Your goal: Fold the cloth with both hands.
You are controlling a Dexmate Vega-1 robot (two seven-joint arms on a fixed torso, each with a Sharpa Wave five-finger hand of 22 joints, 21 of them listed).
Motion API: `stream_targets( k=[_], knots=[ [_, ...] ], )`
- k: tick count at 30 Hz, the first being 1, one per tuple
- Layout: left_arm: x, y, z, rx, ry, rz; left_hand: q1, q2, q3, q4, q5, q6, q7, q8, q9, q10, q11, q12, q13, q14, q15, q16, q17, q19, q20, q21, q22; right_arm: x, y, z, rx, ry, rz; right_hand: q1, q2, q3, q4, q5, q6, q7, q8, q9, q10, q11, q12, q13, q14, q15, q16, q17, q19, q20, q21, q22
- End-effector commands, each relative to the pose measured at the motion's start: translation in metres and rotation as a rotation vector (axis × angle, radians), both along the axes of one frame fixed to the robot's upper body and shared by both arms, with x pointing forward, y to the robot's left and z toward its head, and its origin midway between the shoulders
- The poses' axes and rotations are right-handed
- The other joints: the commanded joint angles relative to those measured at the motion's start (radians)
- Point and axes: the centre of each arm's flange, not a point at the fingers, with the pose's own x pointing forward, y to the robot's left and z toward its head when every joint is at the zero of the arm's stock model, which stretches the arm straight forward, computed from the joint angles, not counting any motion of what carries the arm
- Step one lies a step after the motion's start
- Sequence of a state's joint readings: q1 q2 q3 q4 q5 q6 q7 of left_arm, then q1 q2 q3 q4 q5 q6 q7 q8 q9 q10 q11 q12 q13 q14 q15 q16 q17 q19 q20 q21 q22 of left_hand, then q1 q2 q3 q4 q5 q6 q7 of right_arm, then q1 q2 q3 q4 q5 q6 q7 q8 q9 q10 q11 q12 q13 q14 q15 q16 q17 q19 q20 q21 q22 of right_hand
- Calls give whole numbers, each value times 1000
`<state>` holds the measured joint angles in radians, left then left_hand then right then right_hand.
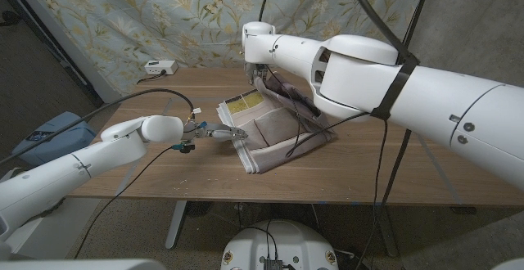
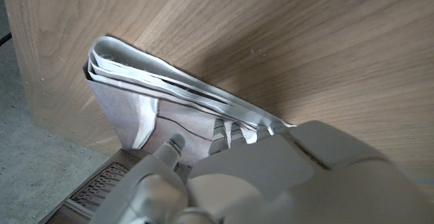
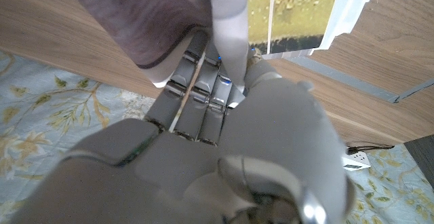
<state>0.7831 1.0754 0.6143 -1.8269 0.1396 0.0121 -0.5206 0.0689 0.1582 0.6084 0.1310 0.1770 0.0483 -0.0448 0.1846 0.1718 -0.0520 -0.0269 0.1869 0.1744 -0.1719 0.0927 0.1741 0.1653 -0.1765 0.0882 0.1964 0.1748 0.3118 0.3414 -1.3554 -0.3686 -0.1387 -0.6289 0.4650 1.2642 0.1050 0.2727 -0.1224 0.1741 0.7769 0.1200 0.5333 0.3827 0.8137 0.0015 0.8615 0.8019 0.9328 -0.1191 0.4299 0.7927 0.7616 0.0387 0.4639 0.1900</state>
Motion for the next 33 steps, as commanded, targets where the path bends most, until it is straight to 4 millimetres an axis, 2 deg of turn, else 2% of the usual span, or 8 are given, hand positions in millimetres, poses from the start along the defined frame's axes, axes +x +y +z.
stream_targets(
  k=[1, 4, 6, 11, 22, 28, 33],
  knots=[
    [-1, -2, 2, 7, -15, -7, 11, -3, 11, -2, -1, 11, -4, 0, 4, 1, -7, 9, 4, -13, -6, 5, 6, -73, 3, 6, 5, -21, 19, 7, -15, 37, -19, -63, -24, -23, 17, -3, -15, 11, -13, -3, -12, 23, -16, -14, 0, 19, -16, -15, 0, 23, 2, 0],
    [-2, -4, 2, 9, -19, -7, 12, -3, 13, -3, -1, 14, -5, 1, 4, 1, -8, 9, 4, -12, -7, 5, 6, -73, 3, 6, 5, -25, 25, 10, -24, 33, -7, -85, -34, -31, 22, -1, -18, 20, -21, -7, -24, 33, -20, -12, -2, 26, -27, -24, 0, 30, 1, -1],
    [-3, -4, 1, 7, -16, -13, 12, -3, 13, -3, -1, 15, -4, 1, 4, 2, -9, 9, 4, -12, -7, 5, 6, -73, 2, 6, 5, -26, 28, 11, -19, 35, 7, -126, -49, -48, 38, 0, -18, 28, -26, -9, -22, 40, -25, -20, 2, 35, -34, -31, 4, 36, 1, -3],
    [-3, -4, 1, 10, -16, -10, 13, -4, 15, -4, -2, 16, -5, 1, 4, 2, -10, 9, 4, -12, -8, 5, 6, -73, 1, 6, 5, -29, 36, 15, -21, 17, 41, -169, -56, -60, 55, 8, -15, 30, -34, -11, -15, 48, -29, -28, 5, 38, -48, -45, 4, 41, -3, -4],
    [-4, -5, -1, 7, -16, -14, 15, -5, 18, -7, -2, 17, -7, 0, 4, 2, -11, 9, 4, -11, -9, 5, 5, -73, 0, 6, 5, -32, 57, 22, -15, -53, 154, -177, -49, -53, 51, 16, -11, 32, -41, -9, -14, 47, -35, -37, 12, 40, -58, -55, 1, 44, -9, -6],
    [-6, -5, -2, 8, -16, -19, 17, -6, 20, -8, -2, 16, -9, -1, 4, 2, -12, 8, 4, -11, -10, 5, 5, -72, 0, 6, 5, -30, 50, 23, -18, -49, 125, -194, -44, -50, 52, 18, -27, 30, -58, -8, -37, 60, -68, -74, -27, 58, -88, -68, -23, 45, -24, -6],
    [-8, -7, 1, -4, -19, -22, 18, -7, 21, -10, -2, 16, -10, -1, 4, 2, -12, 8, 4, -10, -10, 5, 5, -71, -1, 6, 5, -25, 33, 22, -10, -24, 58, -209, -34, -45, 54, 18, -38, 26, -71, -9, -56, 70, -96, -105, -52, 69, -114, -85, -43, 46, -36, -5]
  ],
)
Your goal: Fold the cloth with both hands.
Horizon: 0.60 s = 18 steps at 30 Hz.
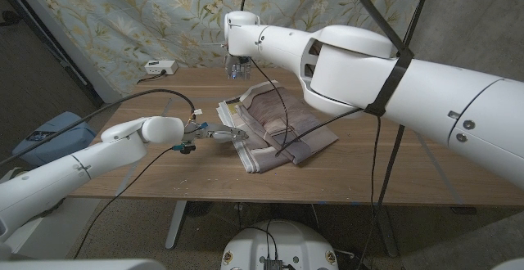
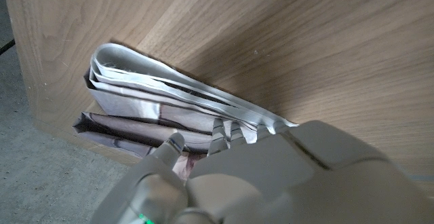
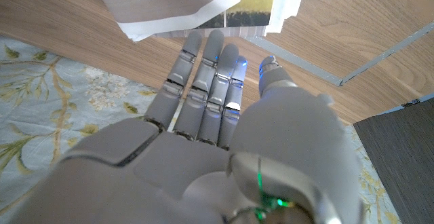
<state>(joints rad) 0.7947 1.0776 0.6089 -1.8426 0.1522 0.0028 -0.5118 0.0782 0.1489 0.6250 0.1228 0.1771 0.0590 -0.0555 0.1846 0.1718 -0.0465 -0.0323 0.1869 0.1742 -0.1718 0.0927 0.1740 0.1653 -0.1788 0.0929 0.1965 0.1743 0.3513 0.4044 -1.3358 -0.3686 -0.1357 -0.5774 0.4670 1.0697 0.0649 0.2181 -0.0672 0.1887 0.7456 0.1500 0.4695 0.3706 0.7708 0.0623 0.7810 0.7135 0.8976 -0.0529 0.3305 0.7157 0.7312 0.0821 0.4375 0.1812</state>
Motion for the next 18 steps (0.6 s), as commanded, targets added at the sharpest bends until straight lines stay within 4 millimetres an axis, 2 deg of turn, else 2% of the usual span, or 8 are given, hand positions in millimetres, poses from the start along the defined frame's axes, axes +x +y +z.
stream_targets(
  k=[1, 11, 18],
  knots=[
    [-5, -3, 3, -14, -1, -12, 9, 2, 5, -2, -2, 6, 0, -1, 4, -3, -8, 8, 4, -9, -10, 5, 5, -69, -5, 6, 6, 6, -19, 1, 11, 17, -67, -18, 6, 10, -1, 3, -7, -4, -9, 4, -18, 10, -22, -23, -23, 6, -21, -12, -20, 2, -13, 3],
    [-23, -6, 21, -47, -36, -23, 12, -1, 7, -6, -3, 6, -4, -2, 4, 1, -9, 10, 4, -2, -10, 8, 4, -62, -5, 8, 5, 6, -47, 5, 50, 69, -196, -29, 9, 14, -6, 1, -25, -9, -24, 5, -46, 20, -55, -57, -52, 24, -45, -26, -45, 10, -28, 4],
    [-35, -9, 32, -53, -62, -28, 14, -4, 8, -10, -3, 7, -4, -2, 4, 8, -11, 12, 4, 3, -10, 8, 4, -57, -5, 9, 5, 5, -64, 5, 73, 60, -202, -37, 11, 15, -7, 1, -32, -11, -30, 6, -61, 22, -65, -62, -62, 28, -55, -32, -51, 16, -33, 4]
  ],
)
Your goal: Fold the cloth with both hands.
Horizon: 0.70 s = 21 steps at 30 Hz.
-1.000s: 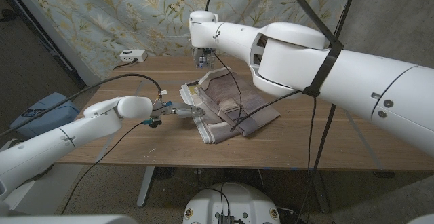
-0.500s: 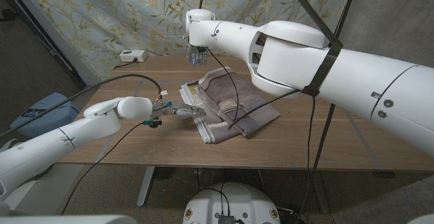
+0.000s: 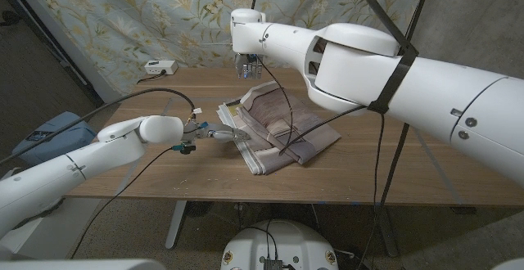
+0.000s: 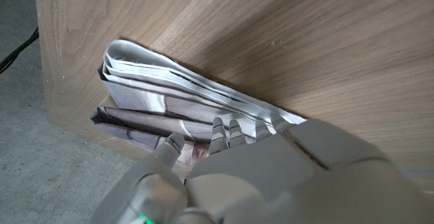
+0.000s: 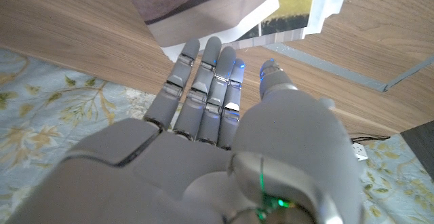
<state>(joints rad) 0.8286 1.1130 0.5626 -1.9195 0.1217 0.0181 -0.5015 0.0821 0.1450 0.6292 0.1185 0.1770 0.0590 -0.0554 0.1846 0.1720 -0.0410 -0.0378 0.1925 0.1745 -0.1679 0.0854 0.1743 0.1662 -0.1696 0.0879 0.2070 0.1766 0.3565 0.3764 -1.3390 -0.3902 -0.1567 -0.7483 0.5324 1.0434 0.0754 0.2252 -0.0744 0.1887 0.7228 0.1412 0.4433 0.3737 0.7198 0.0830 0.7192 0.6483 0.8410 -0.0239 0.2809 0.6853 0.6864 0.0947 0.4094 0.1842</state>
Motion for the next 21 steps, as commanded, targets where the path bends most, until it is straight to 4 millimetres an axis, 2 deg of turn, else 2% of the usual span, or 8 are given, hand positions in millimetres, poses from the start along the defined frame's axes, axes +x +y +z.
stream_targets(
  k=[1, 12, 21],
  knots=[
    [-18, -3, 19, -45, -42, 5, 11, -1, 4, -7, -3, 7, -4, -2, 3, 2, -5, 6, 4, 2, -2, 8, 3, -66, 1, -1, 3, -2, -28, 4, 34, 1, -34, -12, 1, 7, -1, 0, -10, -1, -5, 3, -17, 5, -6, 3, -9, 2, -7, -2, -7, 4, -6, 1],
    [-30, -8, 27, -57, -66, -9, 15, -4, 5, -13, -4, 12, -8, -1, 3, 16, -8, 10, 4, 11, -4, 10, 3, -60, 4, 0, 3, 3, -57, -12, 35, 19, -73, -22, 3, 9, -5, 0, -19, -3, -15, 4, -34, 19, -20, -6, -31, 15, -23, -11, -24, 12, -17, 1],
    [-29, -19, 36, -85, -104, -35, 19, -7, 7, -20, -4, 18, -10, 0, 3, 29, -9, 13, 4, 28, -6, 13, 3, -48, 6, 3, 2, 3, -80, -24, 53, 24, -101, -33, 6, 9, -7, 0, -37, -8, -31, 0, -50, 14, -37, -22, -49, 19, -35, -19, -40, 14, -27, 2]
  ],
)
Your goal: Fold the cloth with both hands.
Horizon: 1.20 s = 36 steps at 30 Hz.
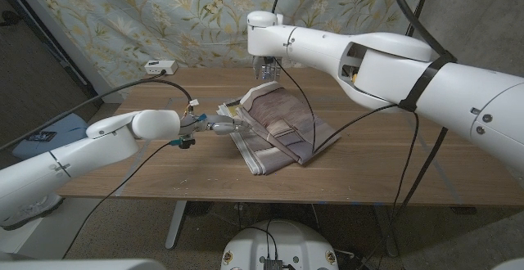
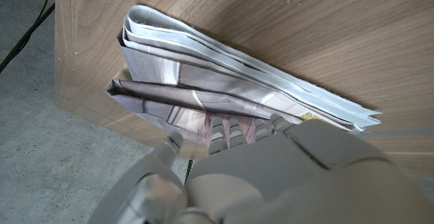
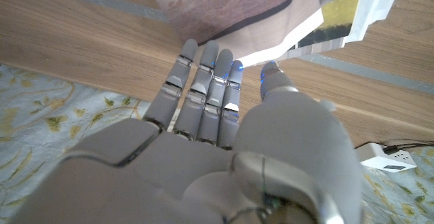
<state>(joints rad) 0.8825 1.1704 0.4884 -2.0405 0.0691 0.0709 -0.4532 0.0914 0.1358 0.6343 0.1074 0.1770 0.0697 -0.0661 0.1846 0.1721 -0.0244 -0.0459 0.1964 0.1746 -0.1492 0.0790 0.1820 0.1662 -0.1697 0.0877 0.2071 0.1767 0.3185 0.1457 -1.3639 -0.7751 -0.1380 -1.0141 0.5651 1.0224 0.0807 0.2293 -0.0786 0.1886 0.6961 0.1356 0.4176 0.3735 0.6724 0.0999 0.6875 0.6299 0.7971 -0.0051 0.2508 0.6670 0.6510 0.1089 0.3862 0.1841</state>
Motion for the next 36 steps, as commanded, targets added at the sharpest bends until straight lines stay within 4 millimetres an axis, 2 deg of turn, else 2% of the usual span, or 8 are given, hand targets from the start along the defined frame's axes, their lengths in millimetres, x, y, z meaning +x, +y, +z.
stream_targets(
  k=[1, 18, 28, 36],
  knots=[
    [-1, -14, 15, -43, -51, -24, 10, 2, 2, -9, -4, 7, 2, 0, 3, 12, -1, 9, 4, 12, 0, 6, 3, -47, 7, 3, 2, -1, -37, -22, -5, 0, -6, -13, 3, 5, -3, 0, -11, -2, -6, -1, -5, -1, -7, -5, -7, -1, -6, -1, -7, 0, -5, 2],
    [29, -53, 40, -31, -107, -101, 12, 0, 4, -14, -4, 6, 1, -1, 3, 20, 0, 9, 4, 18, 1, 3, 3, -44, 7, 3, 2, 2, -71, -41, 46, 10, -39, -22, 13, 3, -9, -1, -2, -12, -18, -12, 3, -9, -20, -31, -12, -9, -8, -7, -10, -6, -12, 2],
    [52, -75, 39, -48, -103, -128, 13, 0, 6, -16, -4, 7, 2, -2, 3, 26, 1, 10, 4, 27, -2, 4, 3, -40, 8, 3, 2, 9, -81, -52, 80, 12, -32, -30, 20, 2, -10, -2, 8, -25, -23, -18, 10, -18, -23, -40, -8, -20, -7, -10, -4, -13, -13, 3],
    [61, -79, 30, -20, -61, -138, 15, 0, 8, -18, -4, 9, 2, -1, 3, 30, 0, 9, 4, 33, -1, 4, 3, -33, 9, 4, 2, 10, -91, -55, 115, -38, -25, -45, 27, 2, -5, -2, 28, -40, -22, -23, 29, -30, -21, -49, 8, -28, -6, -19, 2, -22, -13, 3]
  ],
)
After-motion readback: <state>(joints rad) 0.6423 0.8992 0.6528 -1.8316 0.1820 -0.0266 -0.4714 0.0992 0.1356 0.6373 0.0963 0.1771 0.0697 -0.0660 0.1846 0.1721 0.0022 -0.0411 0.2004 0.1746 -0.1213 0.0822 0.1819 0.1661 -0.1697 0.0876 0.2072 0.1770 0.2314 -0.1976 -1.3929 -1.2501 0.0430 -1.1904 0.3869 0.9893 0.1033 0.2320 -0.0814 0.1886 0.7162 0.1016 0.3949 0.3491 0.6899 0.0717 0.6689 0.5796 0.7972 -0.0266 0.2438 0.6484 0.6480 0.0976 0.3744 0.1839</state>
